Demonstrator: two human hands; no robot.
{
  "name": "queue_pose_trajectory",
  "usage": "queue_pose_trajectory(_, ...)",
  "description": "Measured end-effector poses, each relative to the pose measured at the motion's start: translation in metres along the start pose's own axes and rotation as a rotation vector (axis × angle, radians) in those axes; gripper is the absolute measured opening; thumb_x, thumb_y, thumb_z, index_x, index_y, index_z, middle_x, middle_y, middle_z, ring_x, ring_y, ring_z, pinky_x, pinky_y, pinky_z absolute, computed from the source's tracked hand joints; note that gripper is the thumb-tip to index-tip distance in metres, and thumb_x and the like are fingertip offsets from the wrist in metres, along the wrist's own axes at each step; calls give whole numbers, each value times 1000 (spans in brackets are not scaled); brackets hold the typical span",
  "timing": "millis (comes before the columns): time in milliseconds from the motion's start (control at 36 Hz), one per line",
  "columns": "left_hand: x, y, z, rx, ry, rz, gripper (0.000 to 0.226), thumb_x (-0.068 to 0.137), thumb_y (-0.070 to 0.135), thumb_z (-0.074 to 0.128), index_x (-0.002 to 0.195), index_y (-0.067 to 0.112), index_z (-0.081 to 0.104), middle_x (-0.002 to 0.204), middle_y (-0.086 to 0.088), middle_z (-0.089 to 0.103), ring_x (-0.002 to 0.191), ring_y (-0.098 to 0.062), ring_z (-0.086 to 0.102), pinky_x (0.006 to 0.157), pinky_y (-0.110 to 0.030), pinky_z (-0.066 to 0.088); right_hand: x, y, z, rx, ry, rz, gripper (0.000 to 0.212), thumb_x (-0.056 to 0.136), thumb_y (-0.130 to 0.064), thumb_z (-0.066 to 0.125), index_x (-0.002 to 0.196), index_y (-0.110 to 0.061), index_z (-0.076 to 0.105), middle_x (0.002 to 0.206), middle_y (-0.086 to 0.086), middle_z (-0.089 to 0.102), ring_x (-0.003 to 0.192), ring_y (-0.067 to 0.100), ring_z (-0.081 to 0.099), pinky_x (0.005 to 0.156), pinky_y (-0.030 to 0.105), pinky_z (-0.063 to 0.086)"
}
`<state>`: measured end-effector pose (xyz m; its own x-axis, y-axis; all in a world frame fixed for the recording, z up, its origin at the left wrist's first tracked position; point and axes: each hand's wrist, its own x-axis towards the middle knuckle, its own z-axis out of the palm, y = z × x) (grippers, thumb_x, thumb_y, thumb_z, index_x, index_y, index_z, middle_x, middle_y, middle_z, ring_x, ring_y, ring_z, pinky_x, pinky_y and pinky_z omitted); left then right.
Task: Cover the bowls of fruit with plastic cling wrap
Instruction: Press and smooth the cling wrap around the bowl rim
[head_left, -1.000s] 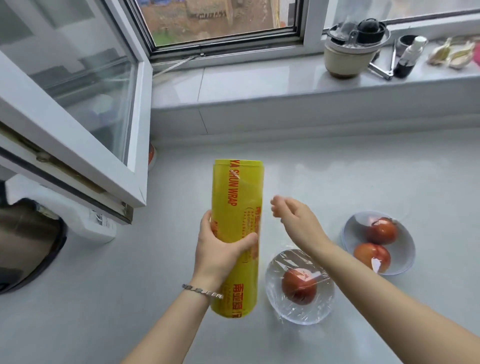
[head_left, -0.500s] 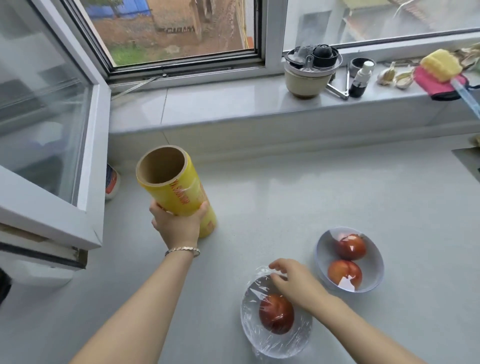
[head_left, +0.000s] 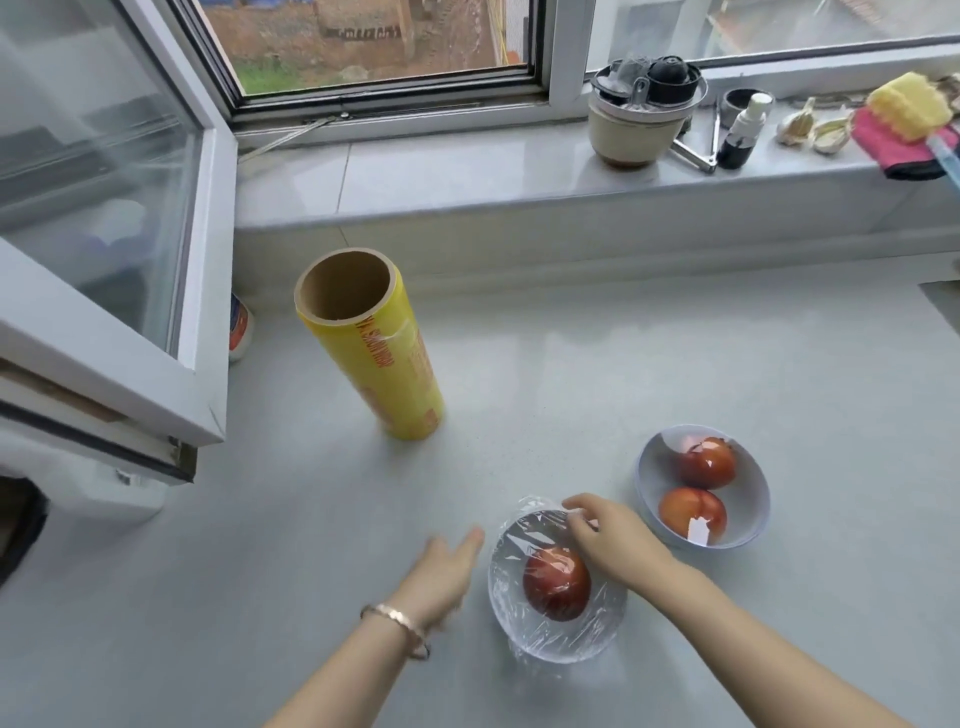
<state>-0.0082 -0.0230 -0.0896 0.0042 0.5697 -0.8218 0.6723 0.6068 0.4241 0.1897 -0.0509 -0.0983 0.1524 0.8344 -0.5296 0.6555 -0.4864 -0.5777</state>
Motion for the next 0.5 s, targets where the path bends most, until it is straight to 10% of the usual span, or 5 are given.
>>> queue_pose_trajectory(222, -13, -19, 30, -380, -99, -22, 39, 82, 53, 54, 85, 14, 52, 66, -3, 53, 51, -15, 50, 56, -22, 43, -16, 11, 8, 160, 50, 101, 25, 95, -26, 46, 110, -11, 59, 104, 5, 64, 89, 14, 55, 68, 19, 34)
queue_pose_trajectory(361, -7, -15, 31, -345, 82, 112, 48, 78, 38, 69, 115, 11, 54, 115, -6, 59, 109, -23, 58, 98, -38, 45, -36, 23, 29, 391, 89, 240, 24, 94, -19, 40, 113, -9, 50, 83, 1, 57, 74, 19, 52, 74, 32, 47)
queue_pose_trajectory(500, 2, -9, 24, -229, 174, 278, 19, 85, 12, 65, 101, 14, 56, 101, 0, 58, 97, -14, 54, 83, -20, 37, -66, 20, 39, 764, -106, 377, 21, 93, -14, 44, 113, -7, 43, 83, 10, 56, 65, 20, 56, 57, 25, 48)
